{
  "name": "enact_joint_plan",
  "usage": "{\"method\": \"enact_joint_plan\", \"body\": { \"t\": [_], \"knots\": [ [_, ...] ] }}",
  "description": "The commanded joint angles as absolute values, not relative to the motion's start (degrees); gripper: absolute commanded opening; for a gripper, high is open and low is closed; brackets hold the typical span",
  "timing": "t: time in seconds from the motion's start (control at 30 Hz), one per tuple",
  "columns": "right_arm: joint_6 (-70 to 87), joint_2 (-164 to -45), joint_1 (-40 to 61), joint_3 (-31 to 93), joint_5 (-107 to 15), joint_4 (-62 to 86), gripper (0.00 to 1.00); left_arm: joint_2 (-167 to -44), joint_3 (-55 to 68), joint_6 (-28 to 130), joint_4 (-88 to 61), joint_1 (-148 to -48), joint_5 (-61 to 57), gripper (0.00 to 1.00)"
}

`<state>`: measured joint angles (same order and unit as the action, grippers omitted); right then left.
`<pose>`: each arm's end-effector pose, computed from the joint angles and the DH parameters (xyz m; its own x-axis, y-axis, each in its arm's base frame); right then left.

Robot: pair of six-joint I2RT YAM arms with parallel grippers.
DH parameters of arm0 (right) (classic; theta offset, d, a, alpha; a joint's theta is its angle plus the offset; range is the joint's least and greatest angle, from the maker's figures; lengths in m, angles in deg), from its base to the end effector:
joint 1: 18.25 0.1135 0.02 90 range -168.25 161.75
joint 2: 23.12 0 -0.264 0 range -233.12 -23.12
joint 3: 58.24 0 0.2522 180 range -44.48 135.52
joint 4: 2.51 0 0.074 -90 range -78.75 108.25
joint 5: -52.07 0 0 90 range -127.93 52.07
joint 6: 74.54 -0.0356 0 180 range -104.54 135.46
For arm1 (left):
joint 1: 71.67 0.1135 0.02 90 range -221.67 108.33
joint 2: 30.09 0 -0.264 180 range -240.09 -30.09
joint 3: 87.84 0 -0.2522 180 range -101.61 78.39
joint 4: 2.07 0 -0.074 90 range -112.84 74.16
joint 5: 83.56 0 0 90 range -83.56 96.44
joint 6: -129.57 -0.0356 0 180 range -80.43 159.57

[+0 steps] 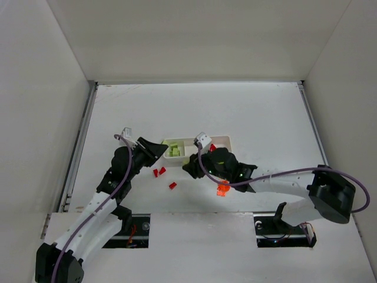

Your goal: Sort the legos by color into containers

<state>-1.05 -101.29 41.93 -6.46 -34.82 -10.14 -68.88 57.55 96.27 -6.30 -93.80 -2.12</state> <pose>0.1486 0.2554 0.2246 -0.3923 -0.1137 -0.9128 -0.7607 0.5981 0.2524 0.1590 -0.0704 0.2445 -0.4997 -0.6890 -0.5249 0.1662 0.5185 -0.8388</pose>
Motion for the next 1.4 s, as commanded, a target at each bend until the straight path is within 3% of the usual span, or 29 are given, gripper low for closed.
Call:
{"method": "enact_joint_plan", "body": {
  "t": [0.0, 0.3, 0.7, 1.07, 1.37],
  "knots": [
    [-2.11, -106.95, 38.75, 0.85, -31.26, -9.68, 0.39, -67.27, 55.28, 94.41, -4.5, -94.03, 0.72, 0.14],
    [-1.32, -123.48, 38.4, 16.5, -25.71, -5.36, 0.39, -65.6, 57.12, 93.27, -6.16, -95.52, 4.15, 0.14],
    [2.28, -131.14, 38.39, 25.04, -24.66, -1.85, 0.42, -65.51, 57.39, 92.92, -6.96, -94.91, 6.09, 0.14],
    [2.46, -130.71, 39.01, 26.01, -24.74, -2.37, 0.58, -65.77, 57.57, 93.36, -6.69, -94.74, 6.97, 0.14],
    [0.53, -121.31, 38.92, 17.85, -23.17, -6.76, 0.6, -69.2, 55.63, 92.04, -6.08, -97.02, 8.11, 0.13]
  ]
}}
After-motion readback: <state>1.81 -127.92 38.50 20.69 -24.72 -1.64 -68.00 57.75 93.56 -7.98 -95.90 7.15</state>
